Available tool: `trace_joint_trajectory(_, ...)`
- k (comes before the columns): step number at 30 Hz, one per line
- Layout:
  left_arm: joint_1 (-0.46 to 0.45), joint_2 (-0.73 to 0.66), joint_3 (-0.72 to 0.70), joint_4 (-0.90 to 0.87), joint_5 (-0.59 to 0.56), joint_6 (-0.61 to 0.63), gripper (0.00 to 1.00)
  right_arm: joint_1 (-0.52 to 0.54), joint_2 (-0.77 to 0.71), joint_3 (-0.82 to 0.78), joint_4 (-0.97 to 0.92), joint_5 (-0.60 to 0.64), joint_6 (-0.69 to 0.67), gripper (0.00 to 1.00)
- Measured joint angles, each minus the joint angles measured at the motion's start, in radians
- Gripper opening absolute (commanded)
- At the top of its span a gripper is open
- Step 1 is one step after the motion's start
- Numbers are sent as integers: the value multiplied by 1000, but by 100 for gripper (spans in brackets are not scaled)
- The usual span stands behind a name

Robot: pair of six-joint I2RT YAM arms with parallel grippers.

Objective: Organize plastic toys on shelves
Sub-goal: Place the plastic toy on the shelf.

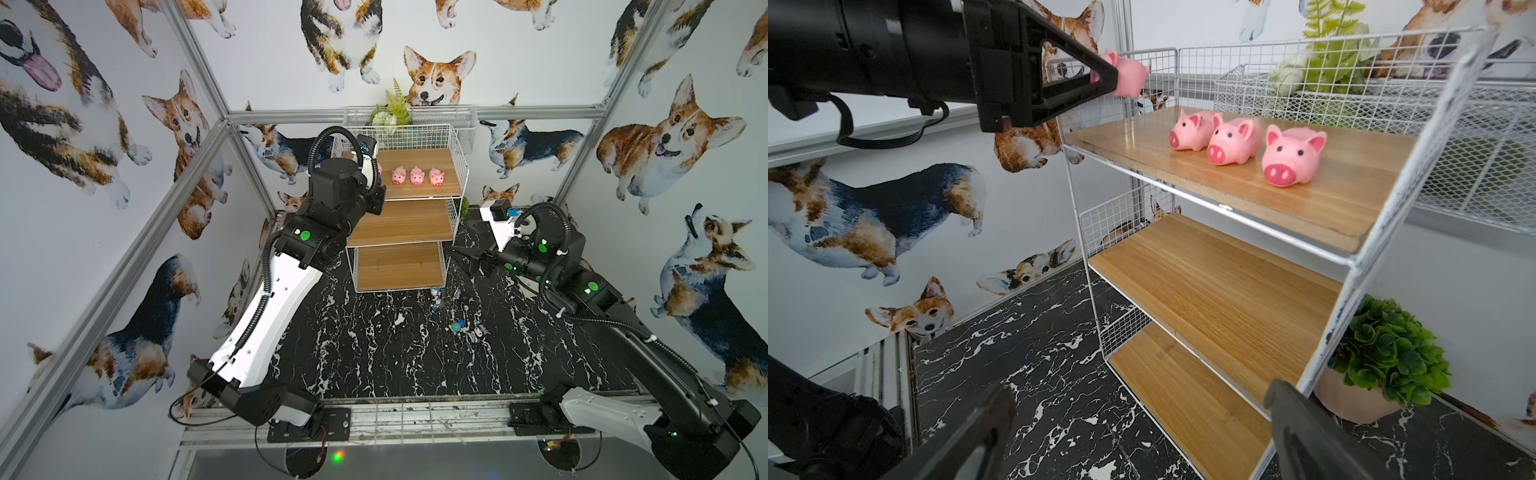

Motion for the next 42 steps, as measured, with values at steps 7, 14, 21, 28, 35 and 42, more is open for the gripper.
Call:
trace_joint_trajectory(7,15,48,-8,23,1,1,27,0,2,-9,0,-3,-3,100)
trace_joint_trajectory(14,22,70,-20,26,20,-17,33,0,8,-14,1,-3,-7,100)
trace_joint_trajectory(21,22,54,-55,42,19,-28,38,0,2,-19,2,1,-18,100)
trace_joint_trajectory(28,22,49,-62,47,15,-44,41,0,-23,-37,7,1,-21,100)
trace_joint_trajectory(35,22,36,-58,47,17,-51,48,0,-29,-41,9,4,-22,100)
trace_joint_trajectory(42,21,-4,-21,19,34,-67,41,0,-37,-47,9,5,-21,100)
